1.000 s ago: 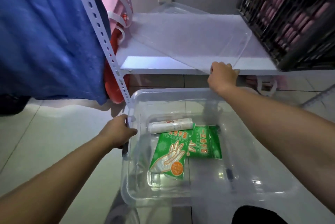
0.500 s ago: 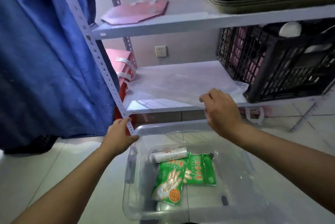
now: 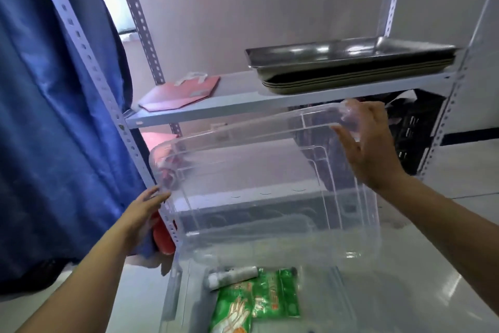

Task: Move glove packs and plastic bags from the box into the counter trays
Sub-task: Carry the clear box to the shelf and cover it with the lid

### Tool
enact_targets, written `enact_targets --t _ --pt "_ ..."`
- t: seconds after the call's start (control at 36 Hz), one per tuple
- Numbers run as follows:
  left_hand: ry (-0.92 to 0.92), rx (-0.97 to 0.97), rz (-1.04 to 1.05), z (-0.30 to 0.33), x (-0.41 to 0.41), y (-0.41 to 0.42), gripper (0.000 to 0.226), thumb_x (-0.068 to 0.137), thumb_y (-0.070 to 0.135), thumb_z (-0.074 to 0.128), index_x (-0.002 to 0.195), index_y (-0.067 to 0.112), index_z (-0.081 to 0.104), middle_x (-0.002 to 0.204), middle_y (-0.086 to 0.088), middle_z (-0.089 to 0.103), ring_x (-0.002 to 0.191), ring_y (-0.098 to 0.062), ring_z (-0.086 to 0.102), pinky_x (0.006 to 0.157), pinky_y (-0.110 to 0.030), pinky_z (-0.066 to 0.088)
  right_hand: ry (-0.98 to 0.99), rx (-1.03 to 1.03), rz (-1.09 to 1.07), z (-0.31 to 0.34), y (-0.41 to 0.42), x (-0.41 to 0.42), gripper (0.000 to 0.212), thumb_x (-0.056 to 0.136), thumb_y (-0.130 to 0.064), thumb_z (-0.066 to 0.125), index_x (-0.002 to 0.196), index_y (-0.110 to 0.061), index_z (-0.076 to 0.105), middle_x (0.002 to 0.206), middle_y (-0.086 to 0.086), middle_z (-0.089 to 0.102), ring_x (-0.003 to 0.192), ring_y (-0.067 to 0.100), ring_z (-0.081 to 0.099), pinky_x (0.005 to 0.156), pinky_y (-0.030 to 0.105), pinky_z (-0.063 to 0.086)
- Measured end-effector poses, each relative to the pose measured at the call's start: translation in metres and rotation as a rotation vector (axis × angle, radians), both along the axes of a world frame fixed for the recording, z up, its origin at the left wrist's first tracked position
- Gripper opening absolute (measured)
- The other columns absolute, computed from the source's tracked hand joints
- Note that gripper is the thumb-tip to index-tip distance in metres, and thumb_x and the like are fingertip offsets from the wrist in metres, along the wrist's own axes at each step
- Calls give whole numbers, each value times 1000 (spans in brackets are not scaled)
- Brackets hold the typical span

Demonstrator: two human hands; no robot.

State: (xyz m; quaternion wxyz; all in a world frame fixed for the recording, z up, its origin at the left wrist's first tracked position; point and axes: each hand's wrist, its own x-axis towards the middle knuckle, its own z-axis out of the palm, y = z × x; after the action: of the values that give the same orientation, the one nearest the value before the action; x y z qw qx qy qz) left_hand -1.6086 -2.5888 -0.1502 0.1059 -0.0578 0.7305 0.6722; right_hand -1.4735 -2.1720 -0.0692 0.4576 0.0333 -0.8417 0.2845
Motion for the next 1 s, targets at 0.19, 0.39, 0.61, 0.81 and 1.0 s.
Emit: enact_targets --t 0.19,0.39,0.61,0.81,1.0 --pt "-42 -177 -130 -2 8 -1 26 93 16 64 118 23 64 109 -11 69 89 -27 66 87 -49 52 -262 -361 -100 -55 48 -12 37 92 -40 63 104 -6 60 97 16 55 87 34 59 79 50 55" --pt "-150 -573 -157 -58 22 2 26 94 21 64 111 1 65 83 -19 60 64 -29 58 49 -34 54 -671 -677 -280 -166 34 -14 25 84 -30 69 92 -10 58 83 8 61 73 29 60 62 36 51" --pt "-227 -684 -107 -97 17 -30 25 93 29 63 106 8 64 95 -17 65 82 -33 64 64 -51 60 -831 -815 67 -235 23 -50 81 77 2 72 146 -27 40 142 11 49 123 30 52 101 51 46" --pt "-284 -897 -251 -134 7 -44 50 85 30 71 131 23 52 119 -8 59 100 -31 58 78 -51 54 -1061 -475 -183 -283 -20 -42 83 74 -32 81 144 -28 37 144 9 49 123 31 51 99 42 44" --pt "-382 -892 -351 -197 12 -71 56 89 22 67 140 17 45 101 -6 67 85 -22 69 55 -36 61 -953 -421 -385 -327 -53 36 37 90 -29 61 125 -18 57 124 11 62 97 31 60 75 34 38"
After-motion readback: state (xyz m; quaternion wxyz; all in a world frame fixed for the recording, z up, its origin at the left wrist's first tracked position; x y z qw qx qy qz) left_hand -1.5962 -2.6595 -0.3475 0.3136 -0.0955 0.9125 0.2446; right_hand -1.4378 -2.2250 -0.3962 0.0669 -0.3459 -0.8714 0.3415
